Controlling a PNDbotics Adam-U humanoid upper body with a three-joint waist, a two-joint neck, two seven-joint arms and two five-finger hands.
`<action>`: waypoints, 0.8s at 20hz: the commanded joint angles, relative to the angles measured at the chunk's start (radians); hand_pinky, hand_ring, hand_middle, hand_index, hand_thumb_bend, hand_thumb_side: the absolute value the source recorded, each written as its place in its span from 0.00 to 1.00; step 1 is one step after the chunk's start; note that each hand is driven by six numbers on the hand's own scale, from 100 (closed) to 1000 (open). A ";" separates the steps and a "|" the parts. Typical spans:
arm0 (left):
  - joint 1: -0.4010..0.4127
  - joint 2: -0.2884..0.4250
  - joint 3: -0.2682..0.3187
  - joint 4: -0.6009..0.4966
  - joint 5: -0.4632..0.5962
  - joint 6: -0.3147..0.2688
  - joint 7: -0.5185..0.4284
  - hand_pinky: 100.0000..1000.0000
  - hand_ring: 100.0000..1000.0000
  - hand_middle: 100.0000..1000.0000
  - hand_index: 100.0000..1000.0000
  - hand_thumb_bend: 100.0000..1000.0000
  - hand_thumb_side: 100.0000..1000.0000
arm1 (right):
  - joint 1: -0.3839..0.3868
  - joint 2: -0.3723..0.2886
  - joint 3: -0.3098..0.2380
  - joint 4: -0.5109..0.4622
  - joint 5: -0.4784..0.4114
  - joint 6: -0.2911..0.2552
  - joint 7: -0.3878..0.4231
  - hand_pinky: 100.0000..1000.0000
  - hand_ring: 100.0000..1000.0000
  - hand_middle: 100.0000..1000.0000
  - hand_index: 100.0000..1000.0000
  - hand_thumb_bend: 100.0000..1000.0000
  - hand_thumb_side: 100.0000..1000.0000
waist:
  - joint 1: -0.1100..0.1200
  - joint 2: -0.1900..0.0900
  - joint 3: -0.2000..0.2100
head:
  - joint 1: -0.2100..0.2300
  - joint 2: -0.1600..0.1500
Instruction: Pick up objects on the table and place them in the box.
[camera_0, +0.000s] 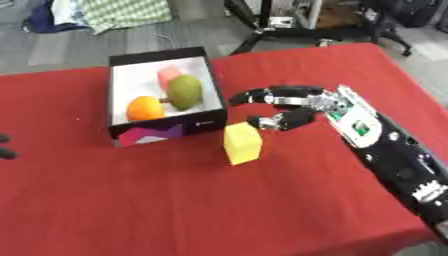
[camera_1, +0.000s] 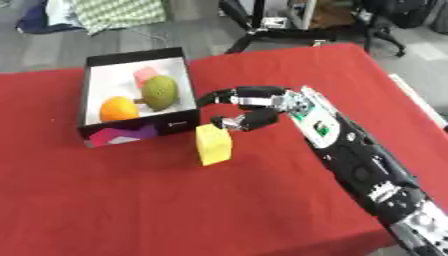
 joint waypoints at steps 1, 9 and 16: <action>-0.012 0.013 0.005 -0.010 -0.002 0.000 0.000 0.73 0.45 0.51 0.88 0.01 0.96 | -0.021 0.001 -0.002 0.030 0.049 -0.094 0.048 1.00 1.00 1.00 1.00 0.00 1.00 | -0.003 -0.016 0.002 | 0.000 0.001; -0.011 0.012 0.006 -0.009 -0.003 0.001 -0.001 0.73 0.45 0.51 0.88 0.01 0.96 | -0.020 0.024 0.006 0.092 0.126 -0.125 -0.008 1.00 1.00 1.00 1.00 0.00 1.00 | 0.001 -0.016 0.000 | 0.027 0.016; -0.010 0.011 0.006 -0.009 -0.004 0.002 -0.002 0.73 0.45 0.51 0.88 0.01 0.96 | -0.017 0.022 0.015 0.107 0.161 -0.149 -0.017 1.00 1.00 1.00 1.00 0.00 1.00 | 0.004 -0.016 -0.003 | 0.084 0.018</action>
